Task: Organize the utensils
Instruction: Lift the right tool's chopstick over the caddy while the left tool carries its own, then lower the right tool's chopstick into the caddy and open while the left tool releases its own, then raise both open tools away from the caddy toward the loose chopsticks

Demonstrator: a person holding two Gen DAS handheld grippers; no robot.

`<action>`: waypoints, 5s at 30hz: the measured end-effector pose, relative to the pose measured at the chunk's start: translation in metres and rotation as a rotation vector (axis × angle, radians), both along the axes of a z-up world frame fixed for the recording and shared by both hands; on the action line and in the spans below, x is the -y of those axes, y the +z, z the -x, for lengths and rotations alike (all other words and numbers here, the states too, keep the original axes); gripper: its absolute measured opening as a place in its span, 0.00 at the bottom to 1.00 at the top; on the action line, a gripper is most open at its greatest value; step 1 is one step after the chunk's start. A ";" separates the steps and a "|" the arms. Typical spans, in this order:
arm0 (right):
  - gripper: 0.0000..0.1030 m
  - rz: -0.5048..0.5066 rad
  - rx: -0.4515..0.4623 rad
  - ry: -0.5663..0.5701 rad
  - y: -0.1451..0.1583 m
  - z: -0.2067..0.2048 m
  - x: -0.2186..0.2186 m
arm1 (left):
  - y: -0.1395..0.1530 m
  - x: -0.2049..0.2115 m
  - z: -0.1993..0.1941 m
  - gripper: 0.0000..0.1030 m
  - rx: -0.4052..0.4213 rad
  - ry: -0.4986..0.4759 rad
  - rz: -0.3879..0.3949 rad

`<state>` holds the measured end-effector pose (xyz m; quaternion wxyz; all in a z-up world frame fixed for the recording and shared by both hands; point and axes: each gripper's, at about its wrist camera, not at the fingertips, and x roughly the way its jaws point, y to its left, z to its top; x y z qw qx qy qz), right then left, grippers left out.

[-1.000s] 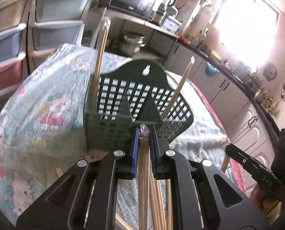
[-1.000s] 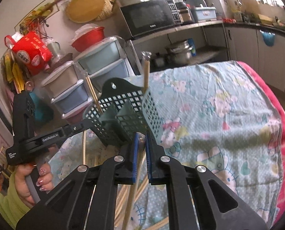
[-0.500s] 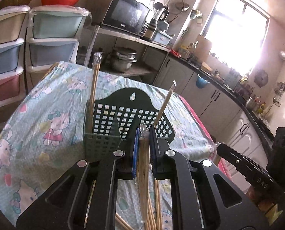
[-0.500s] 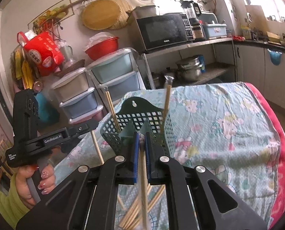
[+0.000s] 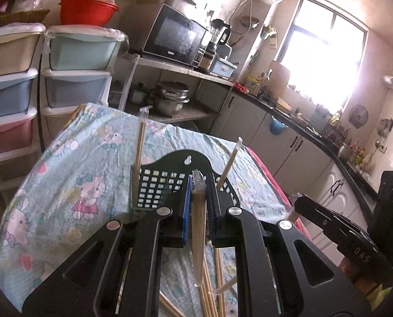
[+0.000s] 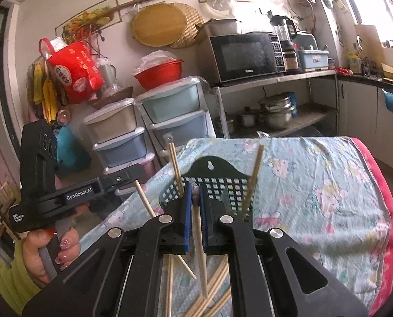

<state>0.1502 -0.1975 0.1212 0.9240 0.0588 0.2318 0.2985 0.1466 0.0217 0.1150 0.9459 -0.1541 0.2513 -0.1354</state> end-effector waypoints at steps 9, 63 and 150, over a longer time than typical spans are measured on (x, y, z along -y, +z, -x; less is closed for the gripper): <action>0.06 -0.014 0.046 0.016 0.020 -0.010 -0.011 | 0.024 -0.010 0.000 0.07 0.058 0.022 -0.019; 0.07 -0.066 0.098 -0.102 0.040 -0.105 -0.032 | 0.044 -0.056 -0.069 0.07 0.087 0.183 -0.020; 0.65 0.091 -0.172 -0.122 -0.075 -0.038 0.011 | -0.071 -0.035 -0.002 0.89 -0.187 0.112 -0.085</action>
